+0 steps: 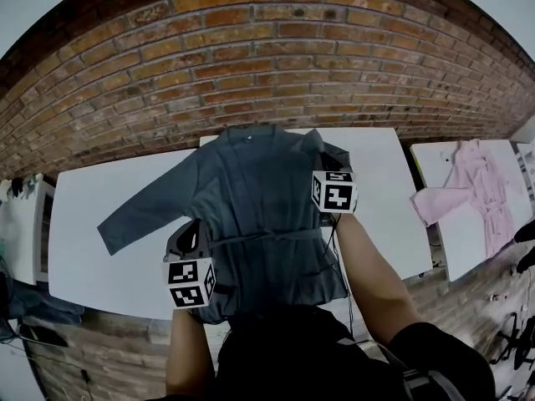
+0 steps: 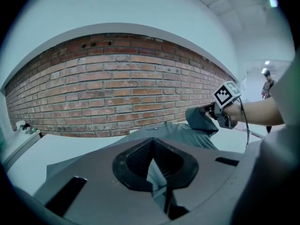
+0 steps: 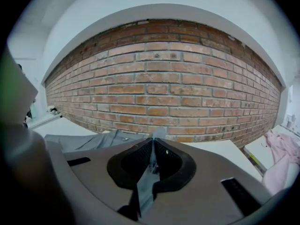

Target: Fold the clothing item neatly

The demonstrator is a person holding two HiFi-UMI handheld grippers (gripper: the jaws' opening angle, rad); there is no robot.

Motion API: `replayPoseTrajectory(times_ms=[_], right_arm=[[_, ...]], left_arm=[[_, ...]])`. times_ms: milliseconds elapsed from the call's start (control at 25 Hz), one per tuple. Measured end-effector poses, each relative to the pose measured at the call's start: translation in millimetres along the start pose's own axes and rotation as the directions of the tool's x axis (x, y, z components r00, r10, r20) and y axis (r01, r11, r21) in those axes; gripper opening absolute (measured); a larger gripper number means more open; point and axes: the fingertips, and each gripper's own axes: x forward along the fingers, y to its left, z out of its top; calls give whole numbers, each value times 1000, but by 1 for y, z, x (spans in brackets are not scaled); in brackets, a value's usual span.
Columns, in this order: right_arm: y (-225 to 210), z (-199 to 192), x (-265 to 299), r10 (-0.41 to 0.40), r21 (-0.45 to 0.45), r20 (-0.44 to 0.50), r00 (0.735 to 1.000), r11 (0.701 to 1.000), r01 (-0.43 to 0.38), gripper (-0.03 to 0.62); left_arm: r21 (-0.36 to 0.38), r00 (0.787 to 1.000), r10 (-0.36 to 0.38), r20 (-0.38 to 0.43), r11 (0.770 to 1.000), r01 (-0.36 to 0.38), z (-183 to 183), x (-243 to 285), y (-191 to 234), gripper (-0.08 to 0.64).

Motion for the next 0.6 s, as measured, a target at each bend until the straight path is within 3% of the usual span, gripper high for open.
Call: replayPoseTrajectory(times_ms=[160,600], right_arm=[[38,-7,19,33,-6,-36,999,999,-33,21],[90,-17,57,27,27,-81,996,999,-25,21]], left_arm=[[-17,1000,28,-10,999,-28,-9,-13,25,-9],[-38,997,59,-48,997,-61,-28,-19,77,-9]])
